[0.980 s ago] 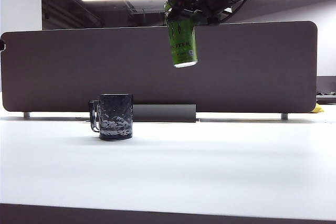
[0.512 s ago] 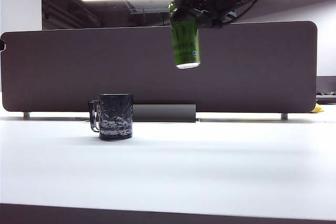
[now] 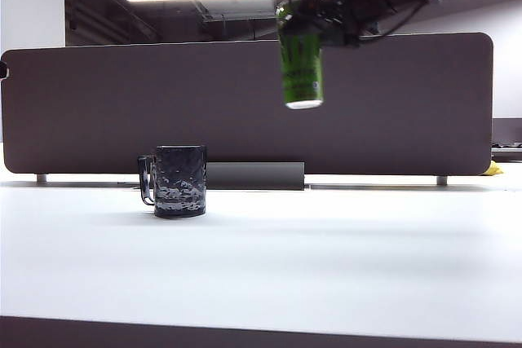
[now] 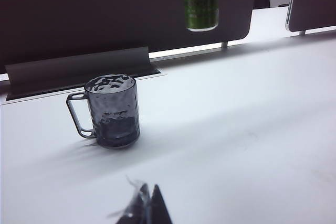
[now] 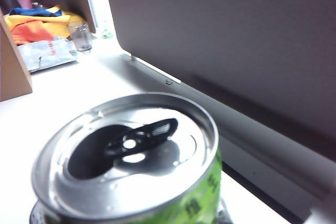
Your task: Pick up the metal can, pour some water into the cup, then place the can back on the table.
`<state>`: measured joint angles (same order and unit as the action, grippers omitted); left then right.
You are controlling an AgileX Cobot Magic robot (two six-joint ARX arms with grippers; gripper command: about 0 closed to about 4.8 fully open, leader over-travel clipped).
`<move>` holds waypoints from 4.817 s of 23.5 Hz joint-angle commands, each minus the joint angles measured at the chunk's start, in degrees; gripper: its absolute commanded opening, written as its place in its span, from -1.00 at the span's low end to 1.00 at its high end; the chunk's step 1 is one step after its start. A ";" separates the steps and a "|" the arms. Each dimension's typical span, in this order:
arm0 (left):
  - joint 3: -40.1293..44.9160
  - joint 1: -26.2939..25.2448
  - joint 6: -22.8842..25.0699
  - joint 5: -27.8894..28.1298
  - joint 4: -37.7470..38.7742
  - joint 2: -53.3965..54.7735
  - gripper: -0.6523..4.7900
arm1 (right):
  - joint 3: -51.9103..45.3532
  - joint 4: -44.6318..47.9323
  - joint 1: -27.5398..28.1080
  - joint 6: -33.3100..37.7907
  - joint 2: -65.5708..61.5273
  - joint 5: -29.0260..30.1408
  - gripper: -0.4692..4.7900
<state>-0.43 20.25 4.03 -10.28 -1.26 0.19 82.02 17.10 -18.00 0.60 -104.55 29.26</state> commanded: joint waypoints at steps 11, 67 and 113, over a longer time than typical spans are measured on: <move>-0.07 -0.04 -0.15 -0.04 -0.55 0.04 -0.78 | -14.53 18.32 2.19 6.23 1.90 4.09 0.14; -0.07 -0.04 -0.15 -0.04 -0.55 0.04 -0.78 | -41.42 53.68 2.47 8.41 -4.09 0.46 0.14; -0.07 -23.30 -0.15 -1.11 -0.55 0.04 -0.78 | -41.44 57.64 5.03 21.18 16.57 -3.08 -0.80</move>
<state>-0.43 -3.07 4.01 -11.35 -1.26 0.19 40.42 77.03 -13.56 20.10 -90.35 23.59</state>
